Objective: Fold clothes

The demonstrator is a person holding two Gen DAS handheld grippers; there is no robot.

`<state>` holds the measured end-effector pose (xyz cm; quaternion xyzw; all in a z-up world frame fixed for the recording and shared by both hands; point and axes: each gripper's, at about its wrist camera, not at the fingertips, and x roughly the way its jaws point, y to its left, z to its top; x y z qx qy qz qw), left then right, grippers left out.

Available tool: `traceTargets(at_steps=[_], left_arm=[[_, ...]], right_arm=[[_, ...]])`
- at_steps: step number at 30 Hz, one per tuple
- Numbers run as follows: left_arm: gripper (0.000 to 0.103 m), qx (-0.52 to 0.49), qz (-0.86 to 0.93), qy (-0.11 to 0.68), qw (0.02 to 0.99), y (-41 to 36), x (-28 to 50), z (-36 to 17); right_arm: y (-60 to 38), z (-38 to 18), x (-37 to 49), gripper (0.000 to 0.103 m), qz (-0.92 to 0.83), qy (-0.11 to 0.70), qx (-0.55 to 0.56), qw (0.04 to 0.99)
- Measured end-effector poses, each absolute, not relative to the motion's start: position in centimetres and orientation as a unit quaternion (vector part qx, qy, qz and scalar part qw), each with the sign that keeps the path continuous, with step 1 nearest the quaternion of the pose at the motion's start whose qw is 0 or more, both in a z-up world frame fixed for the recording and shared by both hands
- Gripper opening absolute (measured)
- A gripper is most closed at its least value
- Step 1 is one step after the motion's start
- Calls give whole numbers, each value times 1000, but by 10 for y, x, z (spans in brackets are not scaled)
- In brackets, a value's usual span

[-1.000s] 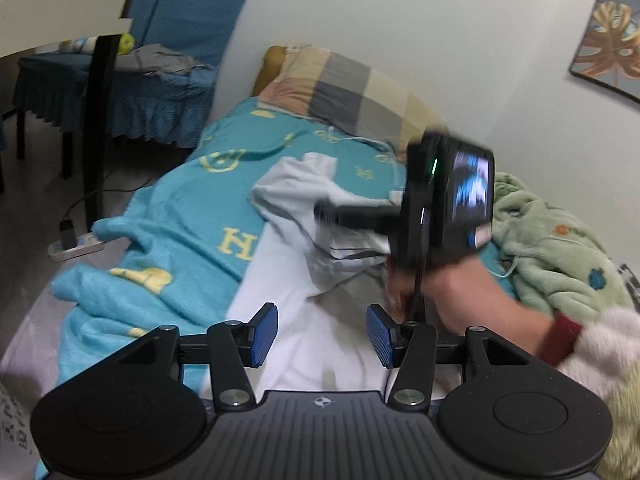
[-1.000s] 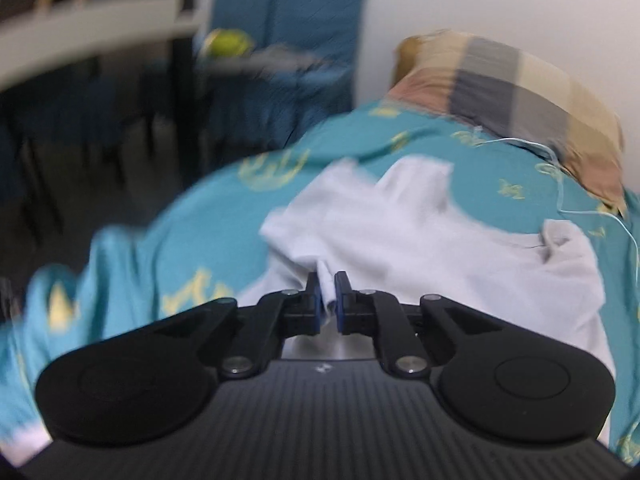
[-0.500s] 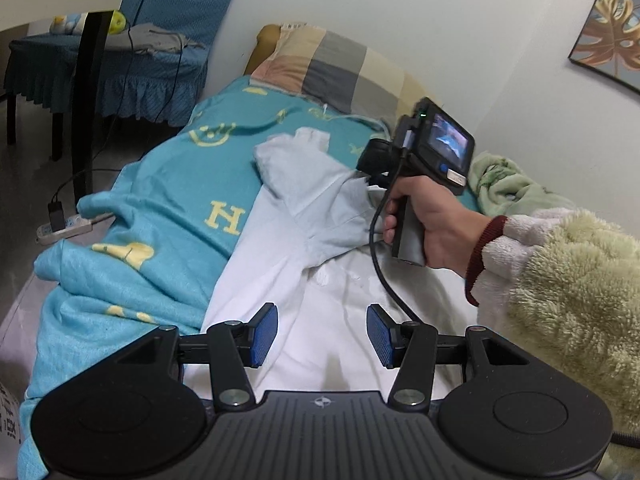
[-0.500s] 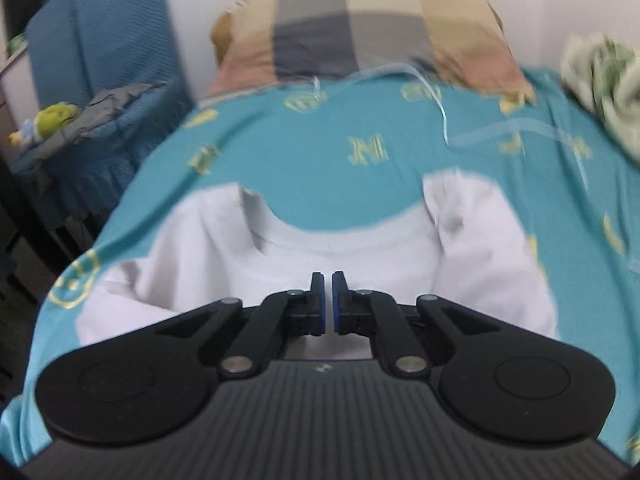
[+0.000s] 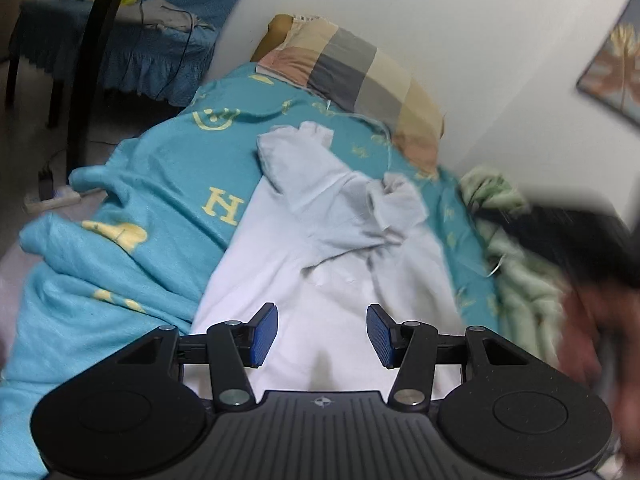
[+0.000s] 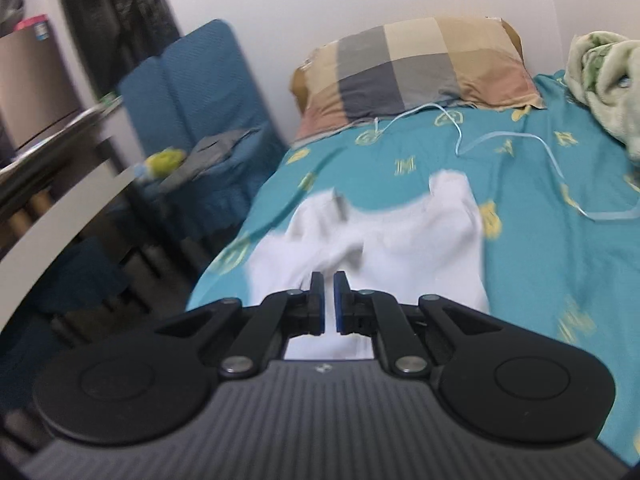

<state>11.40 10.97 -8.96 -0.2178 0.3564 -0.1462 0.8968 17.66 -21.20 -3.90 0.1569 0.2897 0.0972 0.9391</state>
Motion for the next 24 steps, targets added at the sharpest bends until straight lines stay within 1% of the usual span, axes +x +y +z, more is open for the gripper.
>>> traceTargets(at_steps=[3, 9, 14, 15, 17, 24], left_arm=[[52, -208, -143, 354, 901, 105, 107, -84], [53, -202, -128, 355, 904, 98, 89, -67], [56, -199, -100, 371, 901, 109, 68, -46], [58, -204, -98, 382, 896, 115, 66, -42], [59, -217, -82, 414, 880, 129, 60, -39], [56, -225, 7, 544, 808, 182, 34, -64]], right_arm=[[-220, -26, 101, 8, 103, 300, 160, 935], [-222, -23, 6, 8, 89, 320, 143, 932], [-242, -34, -17, 8, 91, 324, 181, 924], [-246, -35, -19, 8, 93, 327, 189, 921], [-250, -36, -25, 8, 101, 321, 195, 921], [-256, -47, -21, 8, 124, 335, 232, 905]])
